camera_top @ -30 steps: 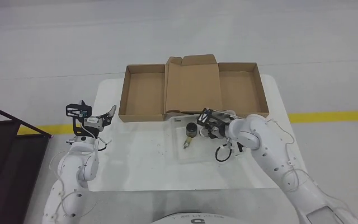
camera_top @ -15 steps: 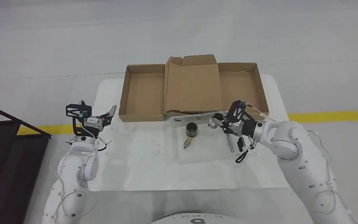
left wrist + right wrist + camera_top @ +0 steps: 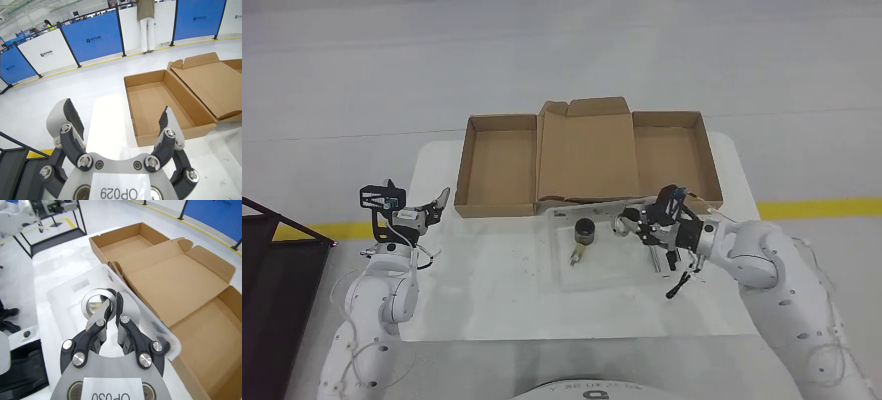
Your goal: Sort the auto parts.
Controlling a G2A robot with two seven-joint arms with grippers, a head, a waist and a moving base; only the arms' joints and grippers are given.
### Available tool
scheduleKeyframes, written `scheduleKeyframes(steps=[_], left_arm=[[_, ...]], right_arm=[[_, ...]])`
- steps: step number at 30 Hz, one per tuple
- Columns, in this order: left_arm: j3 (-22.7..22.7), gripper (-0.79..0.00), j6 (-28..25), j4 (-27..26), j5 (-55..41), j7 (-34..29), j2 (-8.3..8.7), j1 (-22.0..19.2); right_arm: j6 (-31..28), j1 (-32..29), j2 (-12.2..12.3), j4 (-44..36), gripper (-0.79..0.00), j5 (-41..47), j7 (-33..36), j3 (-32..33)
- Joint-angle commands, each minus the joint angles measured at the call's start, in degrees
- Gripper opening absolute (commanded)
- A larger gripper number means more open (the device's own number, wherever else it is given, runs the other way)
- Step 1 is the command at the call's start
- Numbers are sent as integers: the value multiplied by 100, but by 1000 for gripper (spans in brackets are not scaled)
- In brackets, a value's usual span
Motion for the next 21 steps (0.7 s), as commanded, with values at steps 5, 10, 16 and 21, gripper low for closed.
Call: scheduleKeyframes(steps=[5,10,16,21], left_arm=[[0,0,0,0,0,0,0,0],[0,0,0,0,0,0,0,0],[0,0,0,0,0,0,0,0],[0,0,0,0,0,0,0,0]], right_arm=[[-909,168,191,415,-785,3628,495,219],[-800,371,394,447,-785,5350,1617,208],[-644,546,492,578,-785,6294,2201,166],[-622,581,529,628,-785,6467,2337,200]])
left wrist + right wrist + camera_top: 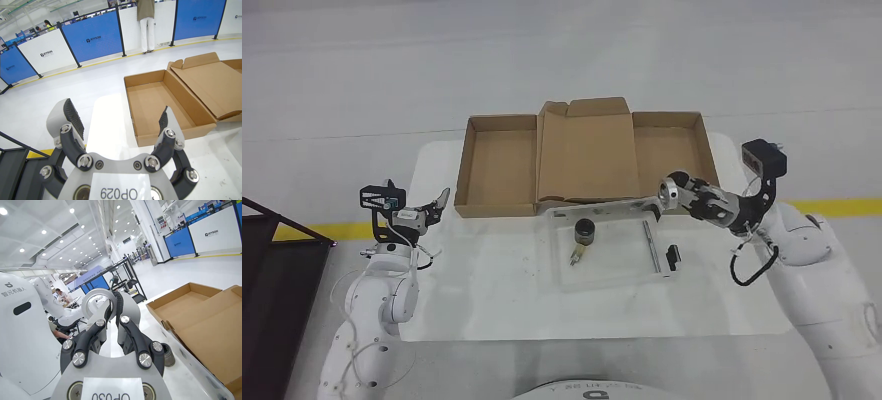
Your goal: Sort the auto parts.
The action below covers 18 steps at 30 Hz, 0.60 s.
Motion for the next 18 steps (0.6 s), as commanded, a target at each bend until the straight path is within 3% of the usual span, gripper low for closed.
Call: scheduleKeyframes(steps=[1,6,12,18], left_arm=[[0,0,0,0,0,0,0,0],[0,0,0,0,0,0,0,0],[0,0,0,0,0,0,0,0],[0,0,0,0,0,0,0,0]], right_arm=[[33,3,8,-3,-785,-4,4,11],[341,-11,-7,-36,-785,-564,-428,132],[2260,-423,-159,-779,-785,-3321,-2764,355],[3891,-685,-282,-1366,-785,-4901,-4043,45]])
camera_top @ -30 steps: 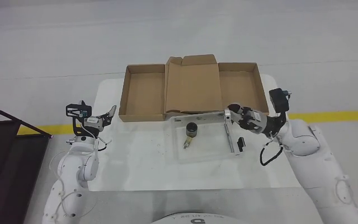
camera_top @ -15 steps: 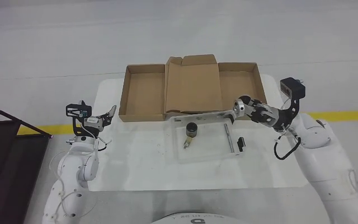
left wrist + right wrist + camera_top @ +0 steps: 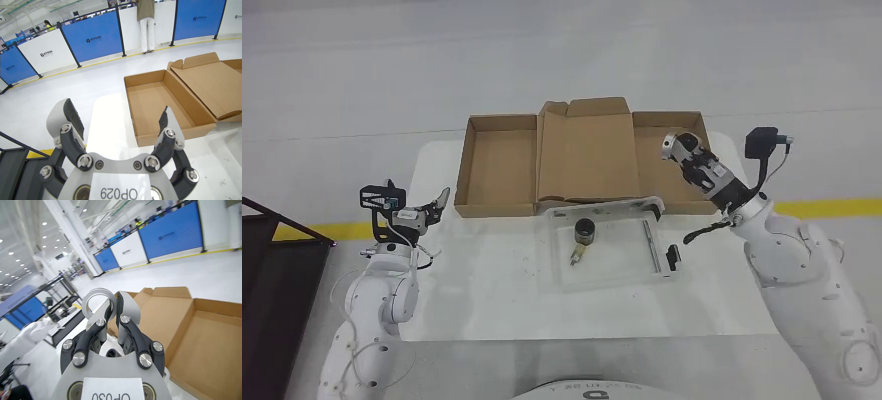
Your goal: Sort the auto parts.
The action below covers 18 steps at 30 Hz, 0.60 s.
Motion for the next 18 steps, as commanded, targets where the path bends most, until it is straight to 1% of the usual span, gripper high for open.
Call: scheduleKeyframes(steps=[1,3,15,16,18], left_arm=[[0,0,0,0,0,0,0,0],[0,0,0,0,0,0,0,0],[0,0,0,0,0,0,0,0],[18,0,-35,-41,55,20,2,-4],[220,0,-284,-366,424,65,9,53]], right_arm=[[396,-34,-29,-101,-785,-382,-245,-117],[545,-63,-52,-135,-785,-511,-349,-194],[576,-60,-52,-138,-785,-557,-348,-189],[801,-64,-51,-176,-785,-925,-335,-199],[1288,-81,-73,-404,-785,-1665,-318,-423]])
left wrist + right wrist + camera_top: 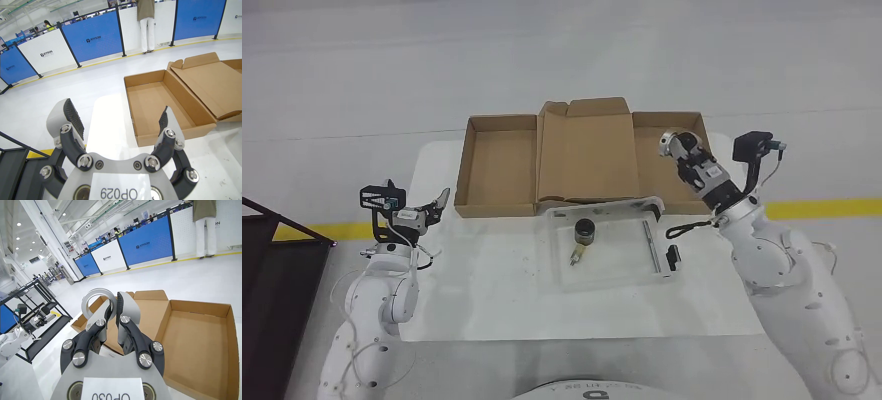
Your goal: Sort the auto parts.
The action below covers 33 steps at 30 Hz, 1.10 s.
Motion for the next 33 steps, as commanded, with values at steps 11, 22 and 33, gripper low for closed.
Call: scheduleKeyframes(steps=[11,22,33], left_arm=[[963,0,-2982,-1287,-2025,-2610,68,-118],[1027,0,-3303,-612,-4950,-3718,123,-940],[1427,0,-3384,-375,-6101,-3788,95,-1233]], right_arm=[[2789,282,-259,-488,-785,-2880,-19,-1371],[3344,389,-414,-365,-785,-3433,27,-1814],[3437,442,-469,-262,-785,-4238,352,-2110]])
